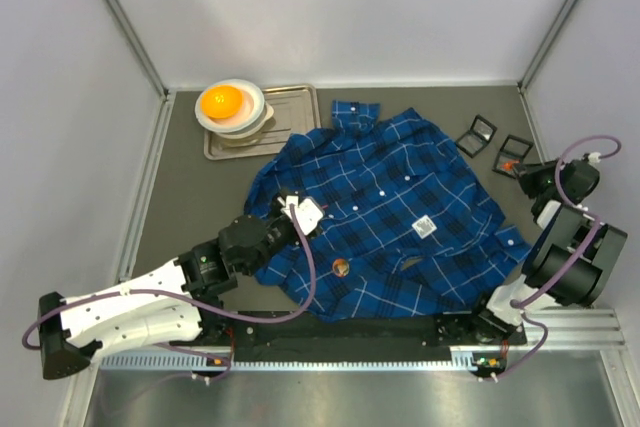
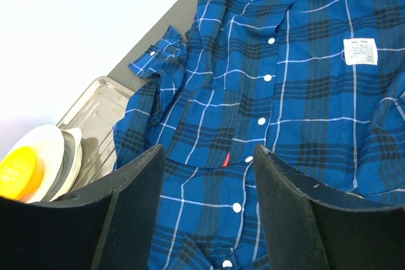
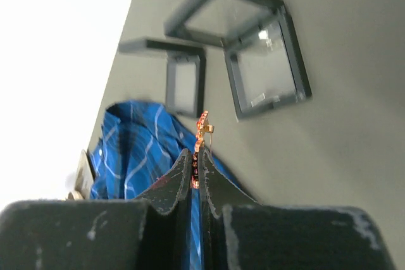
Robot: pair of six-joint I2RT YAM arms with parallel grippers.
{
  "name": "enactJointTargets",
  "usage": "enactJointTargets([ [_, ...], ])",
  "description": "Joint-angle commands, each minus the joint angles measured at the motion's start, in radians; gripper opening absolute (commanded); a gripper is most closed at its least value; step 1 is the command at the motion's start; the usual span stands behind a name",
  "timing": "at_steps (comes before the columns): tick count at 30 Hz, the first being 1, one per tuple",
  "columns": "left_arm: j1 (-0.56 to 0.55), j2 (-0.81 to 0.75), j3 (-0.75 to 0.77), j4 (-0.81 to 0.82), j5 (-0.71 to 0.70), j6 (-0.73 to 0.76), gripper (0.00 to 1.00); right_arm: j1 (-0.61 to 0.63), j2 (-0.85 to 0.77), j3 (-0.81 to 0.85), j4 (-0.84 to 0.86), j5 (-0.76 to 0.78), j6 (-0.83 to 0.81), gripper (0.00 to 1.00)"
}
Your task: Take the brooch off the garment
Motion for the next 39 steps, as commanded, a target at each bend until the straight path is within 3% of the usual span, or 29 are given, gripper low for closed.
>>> enactJointTargets([
  [1, 0.010, -0.006, -0.005, 0.069, -0.009, -0.017, 0.64, -0.012, 0.070, 0.107, 0.169, 0.035, 0.011, 0.00],
  [14, 0.045, 0.040, -0.006, 0.077, 0.016, -0.020, 0.63, -0.012, 0.300, 0.160, 0.382, 0.028, 0.058, 0.00],
  [25, 0.060, 0.055, -0.006, 0.075, 0.037, -0.023, 0.63, 0.003, 0.397, 0.158, 0.497, 0.036, 0.109, 0.00],
  [39, 0.062, 0.046, -0.006, 0.075, 0.045, -0.026, 0.63, 0.029, 0.432, 0.178, 0.497, 0.050, 0.135, 0.02],
])
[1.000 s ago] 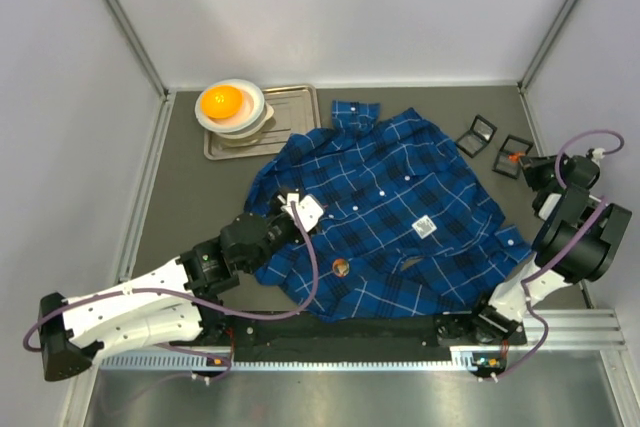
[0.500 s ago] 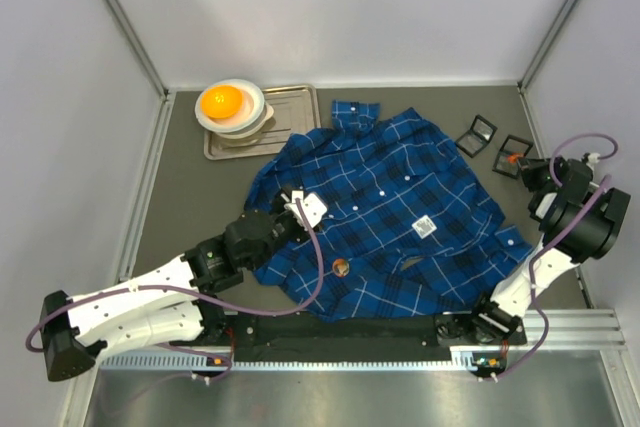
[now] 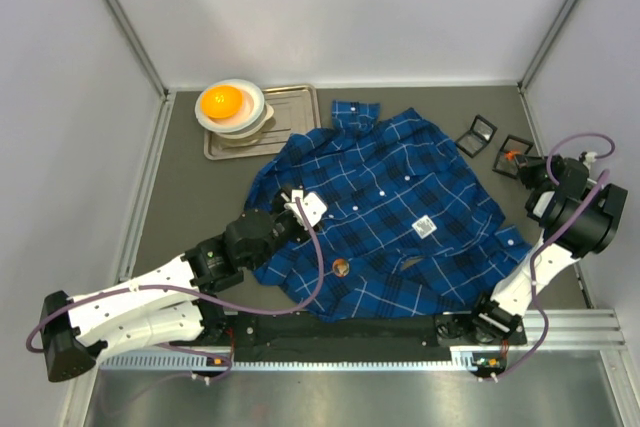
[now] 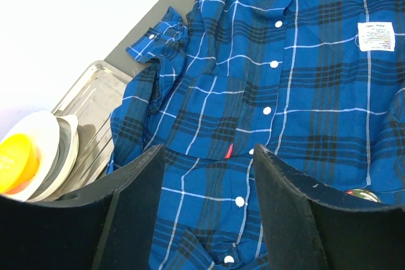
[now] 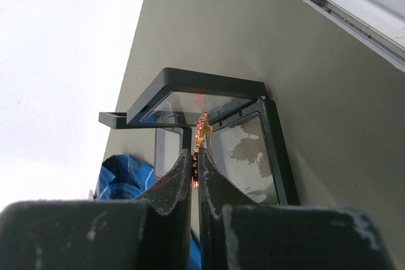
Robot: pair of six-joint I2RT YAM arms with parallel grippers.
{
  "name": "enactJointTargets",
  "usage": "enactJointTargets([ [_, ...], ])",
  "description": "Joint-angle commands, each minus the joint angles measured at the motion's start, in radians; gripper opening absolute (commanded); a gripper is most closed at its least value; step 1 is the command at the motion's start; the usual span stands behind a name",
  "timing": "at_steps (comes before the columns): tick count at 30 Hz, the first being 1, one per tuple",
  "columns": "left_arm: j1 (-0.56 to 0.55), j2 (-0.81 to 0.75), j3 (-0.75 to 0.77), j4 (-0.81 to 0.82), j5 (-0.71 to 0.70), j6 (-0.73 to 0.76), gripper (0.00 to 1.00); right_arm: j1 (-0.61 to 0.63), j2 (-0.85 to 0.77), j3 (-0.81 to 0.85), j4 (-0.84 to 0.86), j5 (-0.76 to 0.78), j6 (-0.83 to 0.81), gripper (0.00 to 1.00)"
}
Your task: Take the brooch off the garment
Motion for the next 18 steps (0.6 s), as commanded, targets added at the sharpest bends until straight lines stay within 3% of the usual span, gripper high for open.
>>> enactJointTargets([
  [1, 0.005, -0.008, 0.000, 0.068, 0.016, -0.013, 0.63, 0.008, 0.010, 0.040, 0.059, 0.010, 0.000, 0.02],
  [18, 0.005, -0.010, 0.002, 0.064, 0.020, -0.015, 0.63, 0.025, 0.004, 0.065, -0.026, 0.034, -0.025, 0.08],
])
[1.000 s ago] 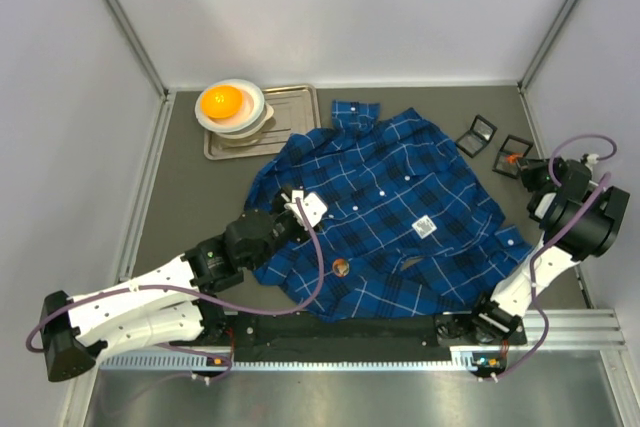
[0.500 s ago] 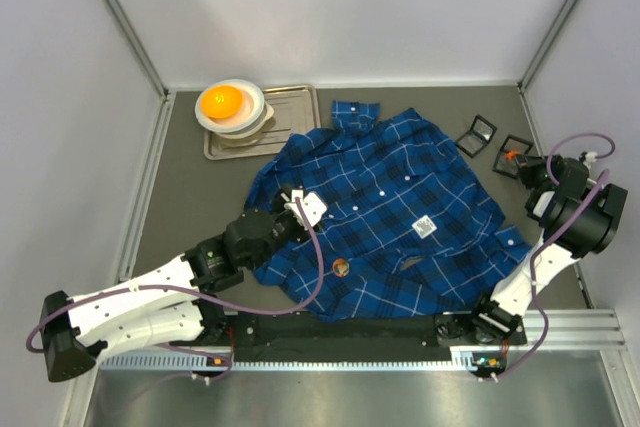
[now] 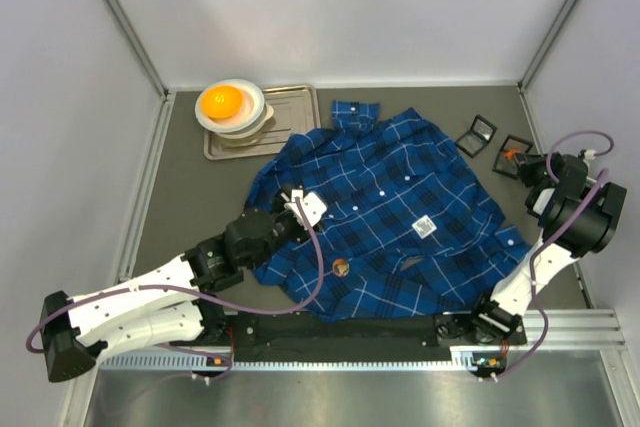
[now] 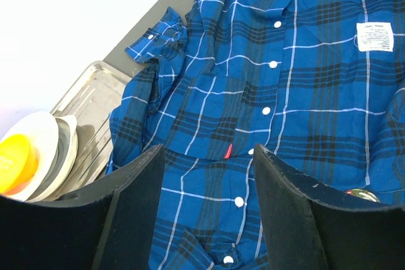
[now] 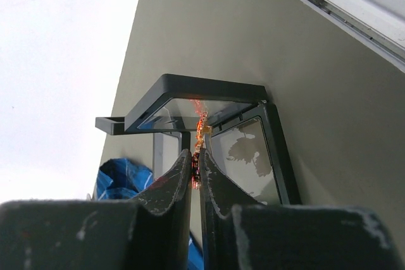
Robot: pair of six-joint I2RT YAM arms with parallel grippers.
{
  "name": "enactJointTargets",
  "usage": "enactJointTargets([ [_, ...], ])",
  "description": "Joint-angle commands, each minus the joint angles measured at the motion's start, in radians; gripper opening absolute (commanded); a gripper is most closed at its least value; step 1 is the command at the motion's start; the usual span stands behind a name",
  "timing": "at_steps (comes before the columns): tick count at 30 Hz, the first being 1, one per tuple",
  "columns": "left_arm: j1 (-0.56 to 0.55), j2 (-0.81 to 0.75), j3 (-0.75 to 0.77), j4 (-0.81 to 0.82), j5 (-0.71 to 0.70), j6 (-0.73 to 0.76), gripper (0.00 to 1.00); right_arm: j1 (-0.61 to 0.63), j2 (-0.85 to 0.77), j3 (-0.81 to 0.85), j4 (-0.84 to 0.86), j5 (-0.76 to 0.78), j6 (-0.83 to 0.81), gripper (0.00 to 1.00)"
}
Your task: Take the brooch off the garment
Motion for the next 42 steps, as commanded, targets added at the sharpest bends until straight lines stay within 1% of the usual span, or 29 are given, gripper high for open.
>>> enactJointTargets([
  [1, 0.003, -0.010, 0.003, 0.064, 0.013, -0.012, 0.63, 0.011, 0.006, 0.035, 0.021, 0.011, -0.027, 0.08],
  [12, 0.003, -0.011, 0.003, 0.062, 0.010, -0.015, 0.63, 0.016, -0.002, 0.047, -0.014, 0.030, -0.036, 0.11],
  [18, 0.005, -0.010, 0.006, 0.061, 0.010, -0.017, 0.63, 0.022, -0.007, 0.057, -0.036, 0.040, -0.050, 0.15],
  [24, 0.005, -0.011, 0.008, 0.058, 0.013, -0.017, 0.63, 0.022, -0.022, 0.053, -0.065, 0.043, -0.070, 0.17],
  [28, 0.005, -0.010, 0.009, 0.058, 0.018, -0.017, 0.63, 0.022, -0.022, 0.055, -0.074, 0.042, -0.072, 0.14],
  [31, 0.005, -0.008, 0.009, 0.058, 0.018, -0.018, 0.63, 0.022, -0.020, 0.052, -0.073, 0.039, -0.066, 0.05],
  [32, 0.005, -0.010, 0.009, 0.058, 0.018, -0.018, 0.63, 0.022, -0.020, 0.052, -0.065, 0.037, -0.063, 0.01],
  [33, 0.005, -0.010, 0.009, 0.056, 0.018, -0.020, 0.63, 0.022, -0.014, 0.050, -0.058, 0.034, -0.057, 0.00],
  [42, 0.005, -0.011, 0.009, 0.055, 0.021, -0.018, 0.63, 0.022, -0.006, 0.029, 0.010, 0.010, -0.027, 0.00],
])
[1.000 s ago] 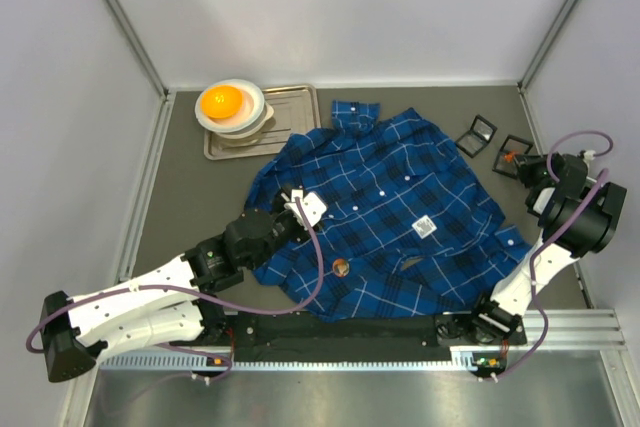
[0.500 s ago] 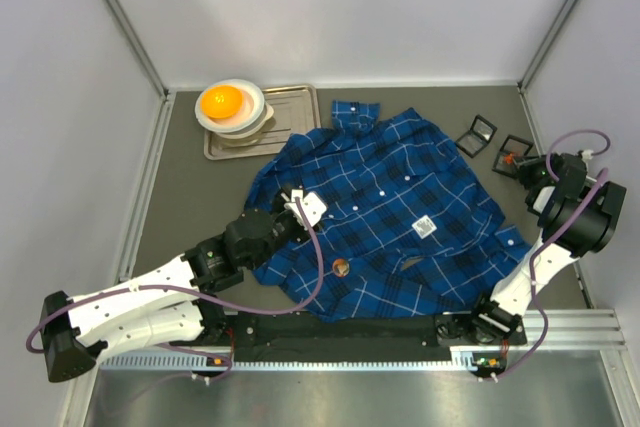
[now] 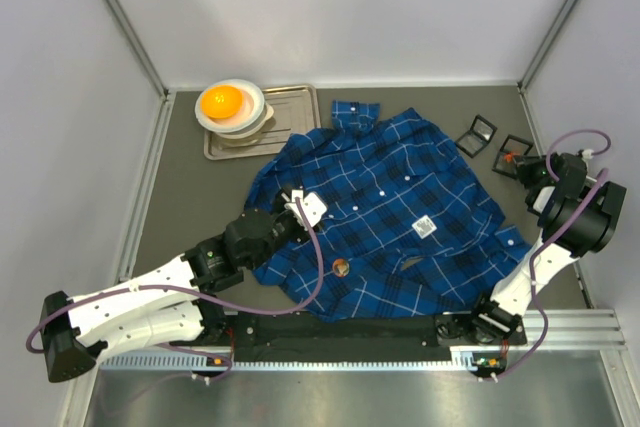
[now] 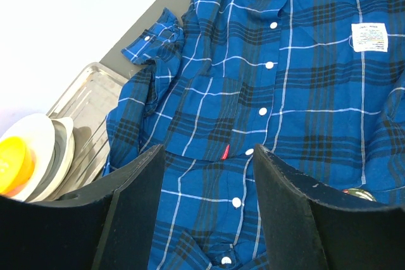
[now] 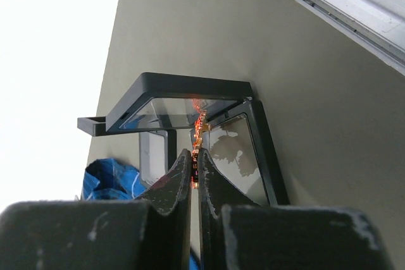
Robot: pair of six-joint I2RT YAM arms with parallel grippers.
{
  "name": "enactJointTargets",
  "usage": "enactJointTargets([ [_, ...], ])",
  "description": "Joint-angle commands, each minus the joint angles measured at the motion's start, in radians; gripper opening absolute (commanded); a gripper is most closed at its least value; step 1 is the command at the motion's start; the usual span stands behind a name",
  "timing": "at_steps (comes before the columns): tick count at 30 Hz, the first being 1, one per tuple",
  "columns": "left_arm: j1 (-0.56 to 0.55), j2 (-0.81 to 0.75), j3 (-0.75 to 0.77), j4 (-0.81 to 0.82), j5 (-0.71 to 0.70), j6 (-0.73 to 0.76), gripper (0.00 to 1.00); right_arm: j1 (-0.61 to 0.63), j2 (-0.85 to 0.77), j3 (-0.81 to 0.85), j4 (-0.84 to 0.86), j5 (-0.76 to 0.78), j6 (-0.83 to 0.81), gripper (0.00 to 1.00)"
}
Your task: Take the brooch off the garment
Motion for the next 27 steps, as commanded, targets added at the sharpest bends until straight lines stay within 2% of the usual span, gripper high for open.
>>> enactJointTargets([
  [1, 0.002, -0.010, 0.011, 0.055, 0.008, -0.014, 0.63, 0.010, -0.011, 0.004, 0.105, -0.020, 0.010, 0.00],
  [27, 0.003, -0.011, 0.012, 0.050, 0.016, -0.017, 0.63, 0.016, 0.036, 0.007, 0.087, -0.035, 0.013, 0.01],
])
